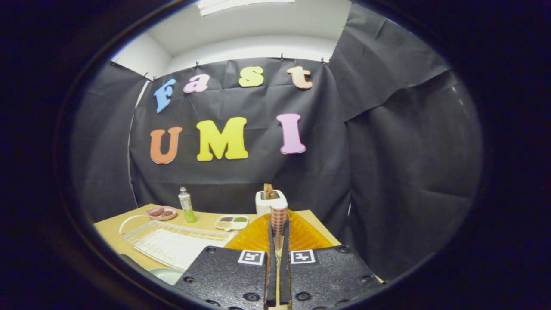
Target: Take the plate from the dish rack, then take the spoon from the basket and place it into the plate.
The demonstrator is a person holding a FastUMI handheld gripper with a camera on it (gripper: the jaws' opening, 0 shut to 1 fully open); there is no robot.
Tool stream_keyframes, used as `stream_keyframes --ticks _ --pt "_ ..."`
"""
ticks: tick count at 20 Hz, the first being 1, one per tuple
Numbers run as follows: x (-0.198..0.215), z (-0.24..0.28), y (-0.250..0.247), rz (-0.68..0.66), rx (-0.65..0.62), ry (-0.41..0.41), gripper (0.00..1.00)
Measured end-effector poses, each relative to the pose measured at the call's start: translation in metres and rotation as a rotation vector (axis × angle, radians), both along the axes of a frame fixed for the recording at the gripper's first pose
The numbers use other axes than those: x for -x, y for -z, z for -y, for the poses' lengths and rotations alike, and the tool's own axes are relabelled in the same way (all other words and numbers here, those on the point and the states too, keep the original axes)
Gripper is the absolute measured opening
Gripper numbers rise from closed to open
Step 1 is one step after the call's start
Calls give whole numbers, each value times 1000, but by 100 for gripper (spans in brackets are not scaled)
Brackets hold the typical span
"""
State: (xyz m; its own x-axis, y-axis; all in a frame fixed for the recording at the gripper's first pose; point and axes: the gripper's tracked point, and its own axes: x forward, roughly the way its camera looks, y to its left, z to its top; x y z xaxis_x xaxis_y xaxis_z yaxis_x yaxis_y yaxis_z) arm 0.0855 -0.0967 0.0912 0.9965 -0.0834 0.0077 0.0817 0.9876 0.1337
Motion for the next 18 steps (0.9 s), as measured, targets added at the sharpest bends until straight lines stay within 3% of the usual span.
stream_keyframes --ticks 8,18 --pt "51 -116 0 -7 12 -175 8" --pt "69 -203 54 -85 -10 -274 8"
